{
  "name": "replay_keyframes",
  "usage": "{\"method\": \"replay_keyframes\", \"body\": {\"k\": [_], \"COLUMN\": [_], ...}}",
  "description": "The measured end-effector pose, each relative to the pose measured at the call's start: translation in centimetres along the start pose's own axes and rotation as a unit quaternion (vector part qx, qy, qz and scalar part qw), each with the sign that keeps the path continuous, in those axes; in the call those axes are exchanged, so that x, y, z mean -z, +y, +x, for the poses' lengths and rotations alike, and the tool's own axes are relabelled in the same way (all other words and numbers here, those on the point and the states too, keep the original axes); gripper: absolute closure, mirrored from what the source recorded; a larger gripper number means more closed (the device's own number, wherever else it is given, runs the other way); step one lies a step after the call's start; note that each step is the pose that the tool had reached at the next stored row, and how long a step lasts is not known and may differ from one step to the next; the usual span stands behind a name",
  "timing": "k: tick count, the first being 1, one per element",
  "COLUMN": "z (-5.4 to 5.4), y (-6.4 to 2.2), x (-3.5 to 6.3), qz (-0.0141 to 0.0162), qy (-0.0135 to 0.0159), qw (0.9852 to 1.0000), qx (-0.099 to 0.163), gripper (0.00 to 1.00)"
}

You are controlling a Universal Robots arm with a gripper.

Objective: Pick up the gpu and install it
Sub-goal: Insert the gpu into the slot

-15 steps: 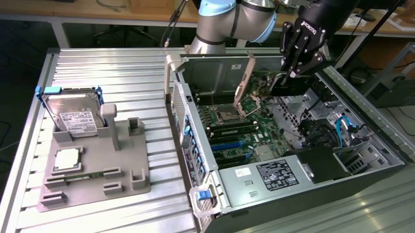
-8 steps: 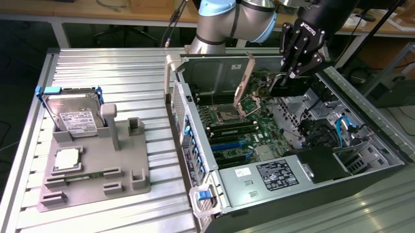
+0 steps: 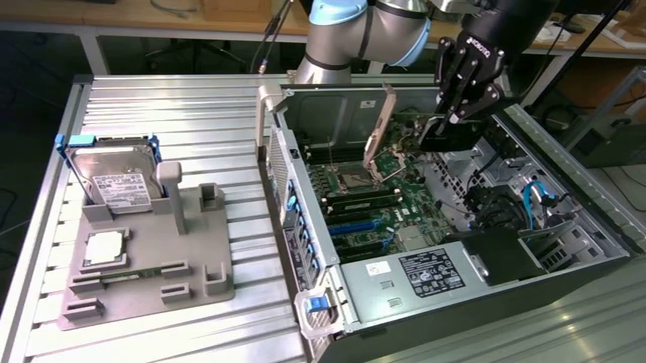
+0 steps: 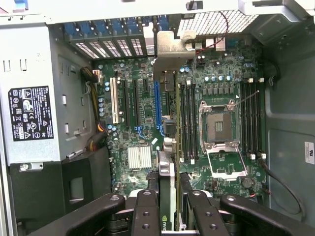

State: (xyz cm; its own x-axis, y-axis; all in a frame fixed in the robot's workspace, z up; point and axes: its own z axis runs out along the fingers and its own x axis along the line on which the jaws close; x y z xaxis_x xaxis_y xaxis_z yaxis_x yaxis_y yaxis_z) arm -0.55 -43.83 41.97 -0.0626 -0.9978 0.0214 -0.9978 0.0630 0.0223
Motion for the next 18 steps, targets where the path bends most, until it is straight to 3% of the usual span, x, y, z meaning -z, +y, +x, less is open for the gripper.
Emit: {"method": "replay_keyframes", "body": {"k": [18], "z": [-0.02], "y": [-0.02], "x": [-0.97], "qz": [-0.0001], "qy": [-0.0012], "qw": [1.0], "qx": [0.0], "gripper": [0.73]}}
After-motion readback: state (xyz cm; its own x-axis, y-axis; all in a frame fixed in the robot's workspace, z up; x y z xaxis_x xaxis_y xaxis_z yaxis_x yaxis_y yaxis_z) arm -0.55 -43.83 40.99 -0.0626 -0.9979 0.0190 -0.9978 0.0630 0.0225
